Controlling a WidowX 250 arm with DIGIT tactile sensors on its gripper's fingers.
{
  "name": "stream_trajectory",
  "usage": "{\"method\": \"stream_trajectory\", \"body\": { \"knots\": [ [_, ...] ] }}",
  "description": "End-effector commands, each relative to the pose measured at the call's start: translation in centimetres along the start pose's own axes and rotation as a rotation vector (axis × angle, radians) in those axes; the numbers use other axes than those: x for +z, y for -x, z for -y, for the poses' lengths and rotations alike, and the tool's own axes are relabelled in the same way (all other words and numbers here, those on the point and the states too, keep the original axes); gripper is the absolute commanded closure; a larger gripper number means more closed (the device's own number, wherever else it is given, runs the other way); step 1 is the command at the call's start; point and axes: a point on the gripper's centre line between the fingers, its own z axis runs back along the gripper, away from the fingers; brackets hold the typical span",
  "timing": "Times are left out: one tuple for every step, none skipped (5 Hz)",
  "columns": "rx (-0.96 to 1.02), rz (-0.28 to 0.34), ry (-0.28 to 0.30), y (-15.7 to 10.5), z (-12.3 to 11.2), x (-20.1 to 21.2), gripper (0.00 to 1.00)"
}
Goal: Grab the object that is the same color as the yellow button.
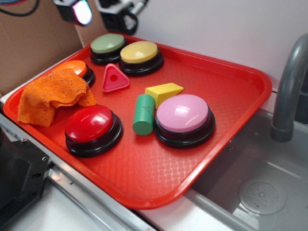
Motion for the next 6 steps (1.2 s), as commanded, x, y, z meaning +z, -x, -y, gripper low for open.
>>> {"method": "stream_trajectory", "body": {
  "knots": [
    [0.107, 0.029, 0.014, -5.2, 2.4, -3.7, 0.00],
    [0.099, -0.034, 0.020, -6.2, 3.3, -6.7, 0.00],
    [0.123, -0.071, -0.002, -6.6, 2.9, -9.1, 0.00],
    [0.137, -0.105, -0.023, -6.6, 2.6, -11.0, 0.00],
    [0.178, -0.173, -0.008, -6.3, 1.7, -12.3, 0.00],
    [0.189, -0.191, -0.030, -6.0, 1.3, -13.5, 0.00]
  ]
}}
